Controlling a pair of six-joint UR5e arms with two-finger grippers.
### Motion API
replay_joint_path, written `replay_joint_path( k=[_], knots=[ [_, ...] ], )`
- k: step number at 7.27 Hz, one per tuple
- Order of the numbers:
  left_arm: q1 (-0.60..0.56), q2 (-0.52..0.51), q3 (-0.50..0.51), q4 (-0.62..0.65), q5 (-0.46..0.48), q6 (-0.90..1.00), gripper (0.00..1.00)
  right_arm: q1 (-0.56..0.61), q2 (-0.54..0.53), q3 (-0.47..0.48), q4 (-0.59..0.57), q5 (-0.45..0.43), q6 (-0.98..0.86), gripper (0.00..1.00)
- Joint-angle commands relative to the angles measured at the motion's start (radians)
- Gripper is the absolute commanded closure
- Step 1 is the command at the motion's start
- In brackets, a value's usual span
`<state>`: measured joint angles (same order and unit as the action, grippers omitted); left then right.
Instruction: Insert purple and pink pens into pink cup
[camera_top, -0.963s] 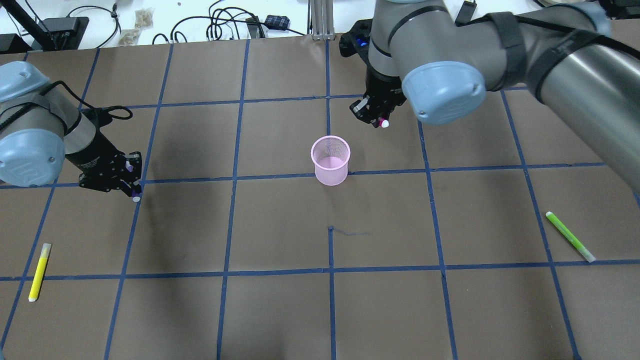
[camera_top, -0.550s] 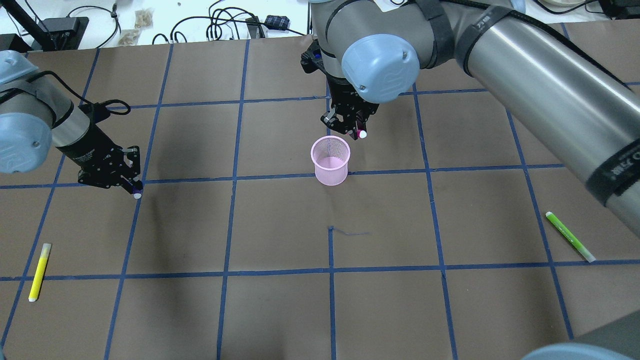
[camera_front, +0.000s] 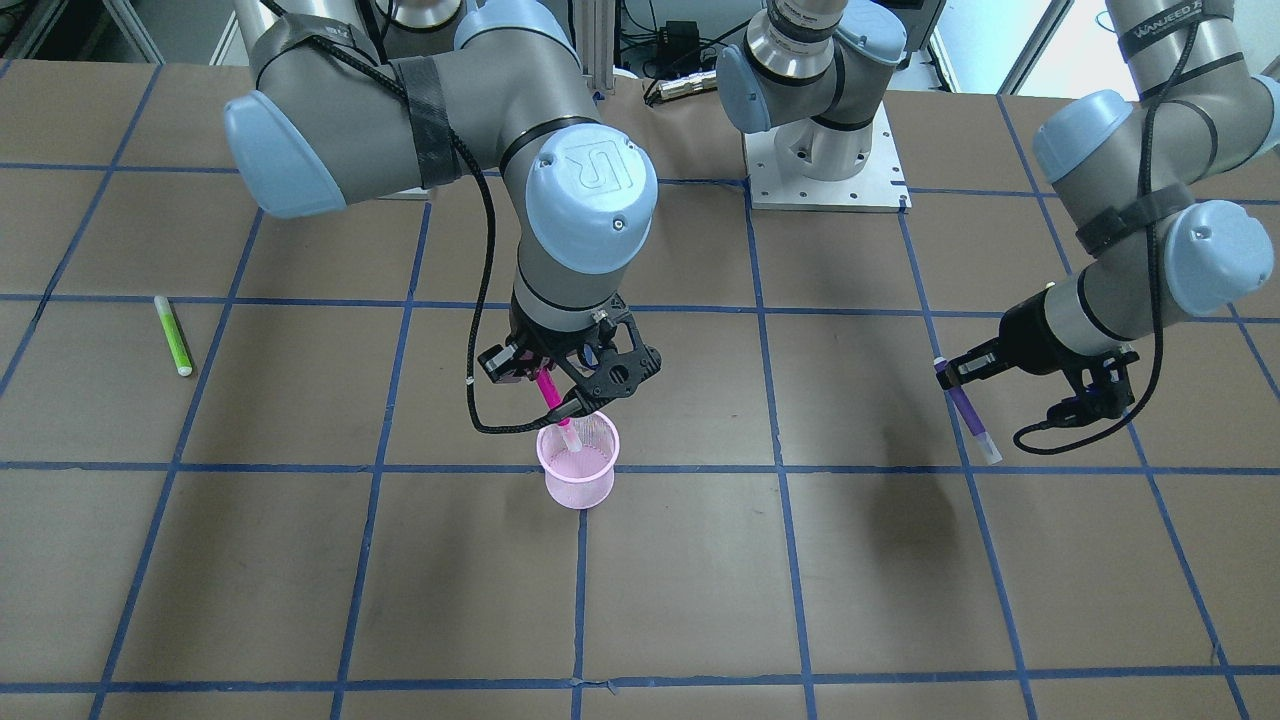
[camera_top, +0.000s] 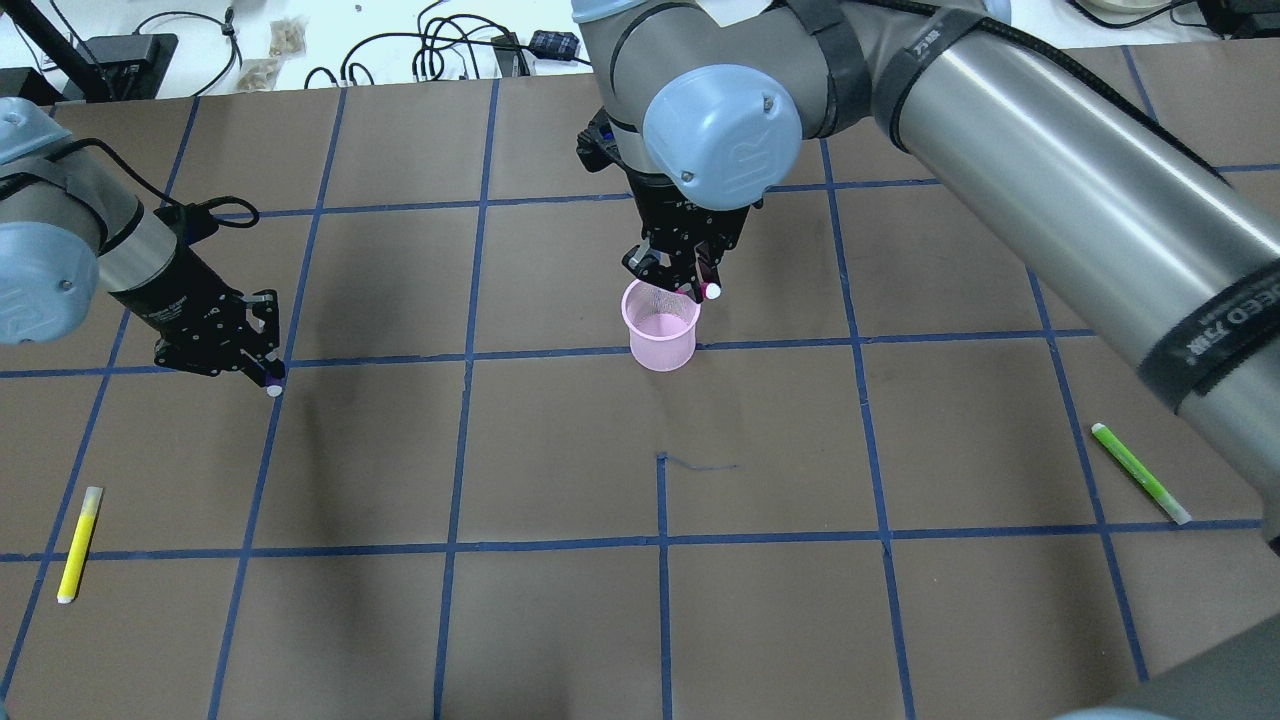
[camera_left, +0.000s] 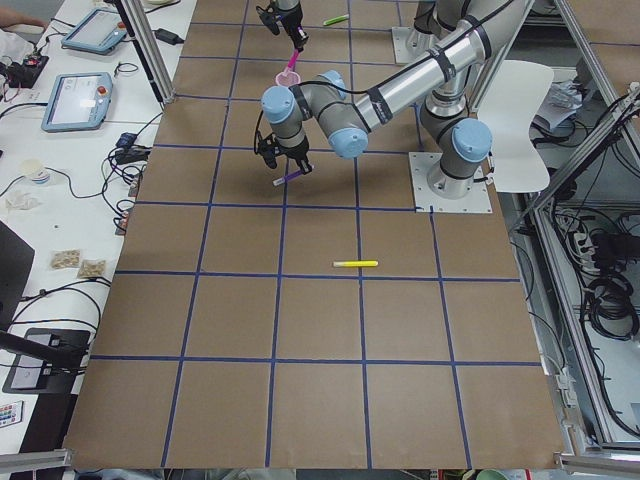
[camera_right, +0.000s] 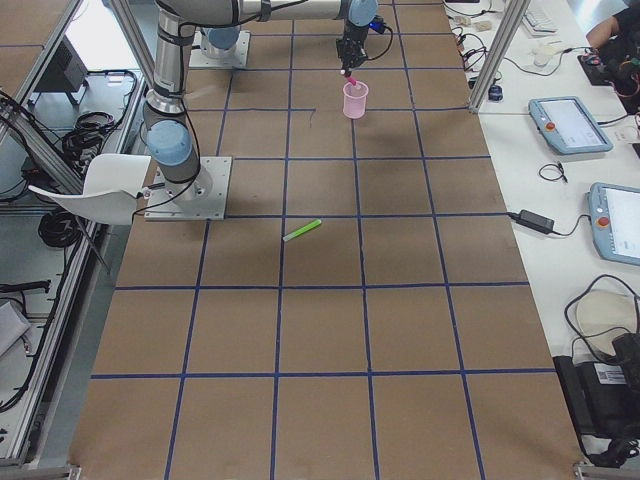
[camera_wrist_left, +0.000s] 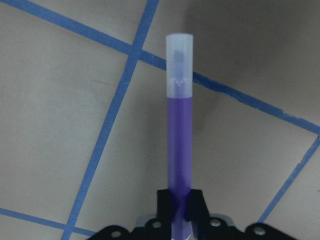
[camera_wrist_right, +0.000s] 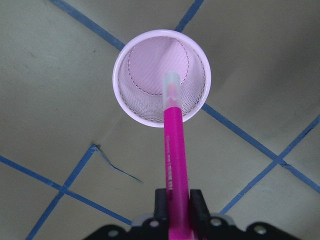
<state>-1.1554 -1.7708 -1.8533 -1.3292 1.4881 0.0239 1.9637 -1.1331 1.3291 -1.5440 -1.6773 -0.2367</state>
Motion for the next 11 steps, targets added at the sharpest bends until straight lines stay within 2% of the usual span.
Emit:
replay_joint_path(
  k=[1, 2, 4, 5, 6, 7, 8, 9, 10, 11],
  knots=[
    [-0.006, -0.002, 0.000, -0.008, -0.066, 0.027, 1.00, 0.001, 0.030, 0.002, -0.008, -0.002, -0.007, 0.59],
    [-0.006, -0.005, -0.001, -0.011, -0.072, 0.031, 1.00, 0.001, 0.039, -0.001, -0.005, 0.001, -0.015, 0.01],
    [-0.009, -0.002, 0.000, -0.010, -0.075, 0.059, 1.00, -0.009, 0.030, -0.037, -0.008, 0.013, -0.016, 0.00],
    [-0.021, 0.001, 0.003, -0.010, -0.090, 0.060, 1.00, -0.038, 0.013, -0.091, -0.010, 0.019, -0.015, 0.00],
    [-0.032, 0.004, 0.019, -0.031, -0.215, 0.059, 1.00, -0.113, -0.019, -0.138, 0.001, 0.056, -0.016, 0.00],
    [-0.071, 0.007, 0.044, -0.047, -0.304, 0.045, 1.00, -0.191, -0.086, -0.139, 0.027, 0.095, -0.015, 0.00],
    [-0.126, 0.017, 0.055, -0.071, -0.427, -0.041, 1.00, -0.244, -0.162, -0.122, 0.091, 0.096, -0.019, 0.00],
    [-0.171, 0.001, 0.062, -0.056, -0.580, -0.237, 1.00, -0.250, -0.242, -0.029, 0.122, 0.102, -0.009, 0.07],
    [-0.235, 0.001, 0.071, -0.039, -0.670, -0.374, 1.00, -0.265, -0.345, 0.130, -0.001, 0.100, -0.007, 0.06],
    [-0.294, 0.004, 0.078, -0.027, -0.790, -0.509, 1.00, -0.293, -0.438, 0.279, -0.188, 0.100, 0.017, 0.00]
  ],
)
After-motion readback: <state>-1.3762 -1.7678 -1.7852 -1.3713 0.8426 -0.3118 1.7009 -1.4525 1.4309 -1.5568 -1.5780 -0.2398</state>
